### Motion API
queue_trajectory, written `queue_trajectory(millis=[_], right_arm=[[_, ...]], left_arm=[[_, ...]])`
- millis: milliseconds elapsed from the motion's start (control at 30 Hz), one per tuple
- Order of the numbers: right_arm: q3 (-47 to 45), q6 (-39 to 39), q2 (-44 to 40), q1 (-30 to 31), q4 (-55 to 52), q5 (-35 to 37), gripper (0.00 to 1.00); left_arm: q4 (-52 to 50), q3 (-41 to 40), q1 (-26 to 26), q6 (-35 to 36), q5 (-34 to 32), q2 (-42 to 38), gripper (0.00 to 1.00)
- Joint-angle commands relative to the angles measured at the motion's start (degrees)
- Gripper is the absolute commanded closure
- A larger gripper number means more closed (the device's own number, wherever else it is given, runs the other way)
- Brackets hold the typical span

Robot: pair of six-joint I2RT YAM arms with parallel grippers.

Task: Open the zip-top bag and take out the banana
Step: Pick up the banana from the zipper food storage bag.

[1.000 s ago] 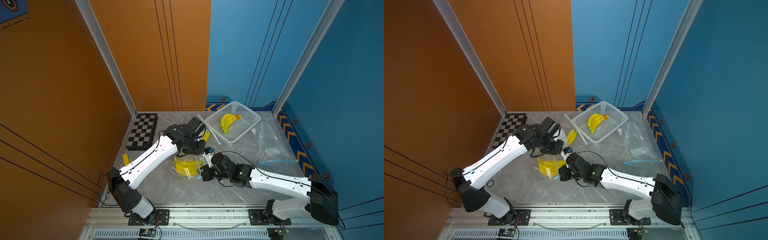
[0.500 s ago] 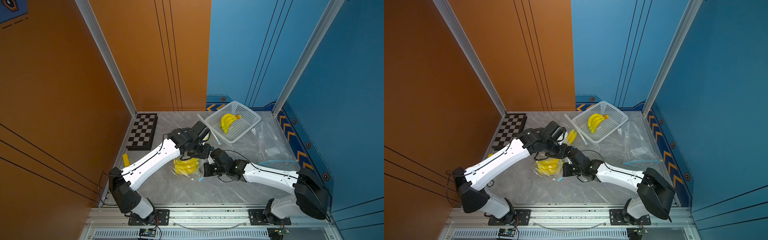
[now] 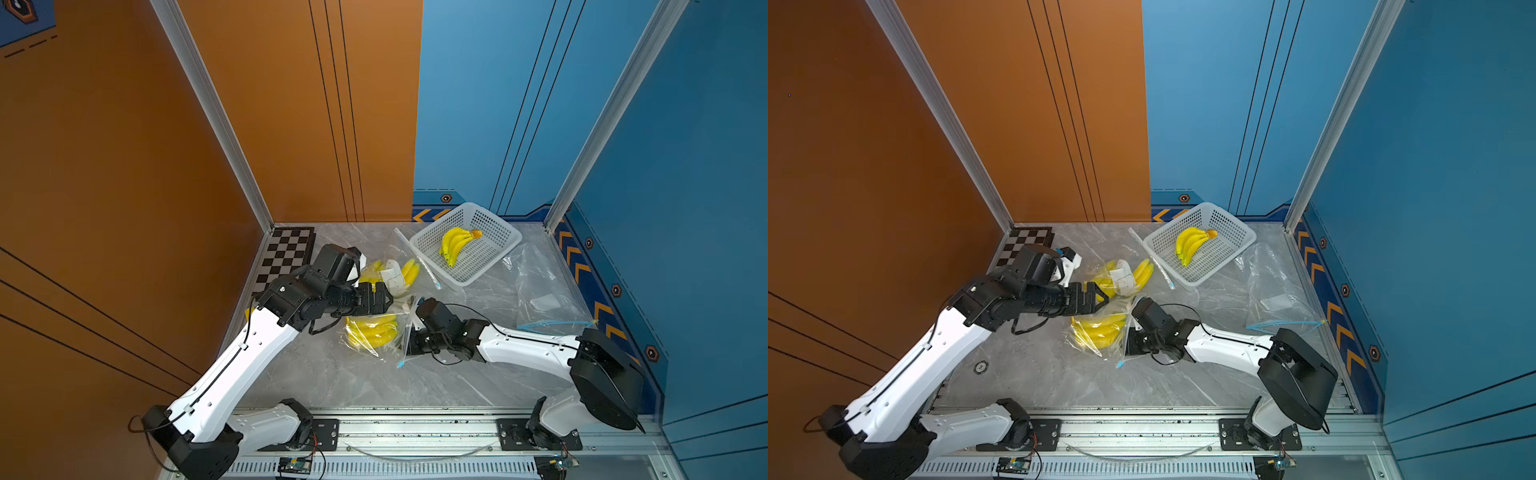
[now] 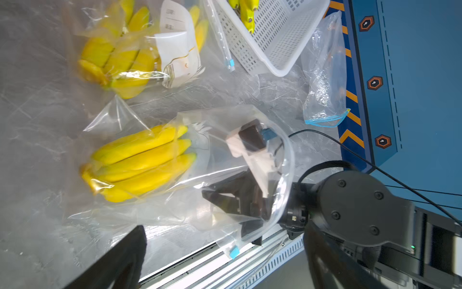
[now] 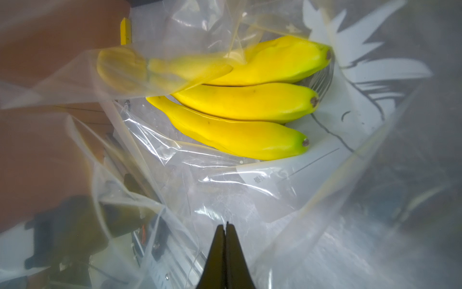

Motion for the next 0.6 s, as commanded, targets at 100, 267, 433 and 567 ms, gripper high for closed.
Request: queue_trajectory(millis=[100,267,433,567], right_arm=[[1.4,1.1,0.4,-0.4,0.1,-0.3,1.0],[1.9,0.8,0.6,-0.4,-0.9,-0.8,1.0],[2.1,1.1,1.1,-0.4,-0.7,-1.1,1.0],[2.4,1.3,1.6,-0.6,0.4,-1.0,0.98]], left_arm=[[-3.9,-14.9,9.8,0.0,-0.5,-5.3,0.02],[-3.2,-20.1,14.9,1.8,-0.8,-8.0,0.02],[-0.4,-26.9,20.5,4.8,2.8,-10.7,0.02],[7.6,-30.8,21.4,3.7,4.4,-10.6,0.01]])
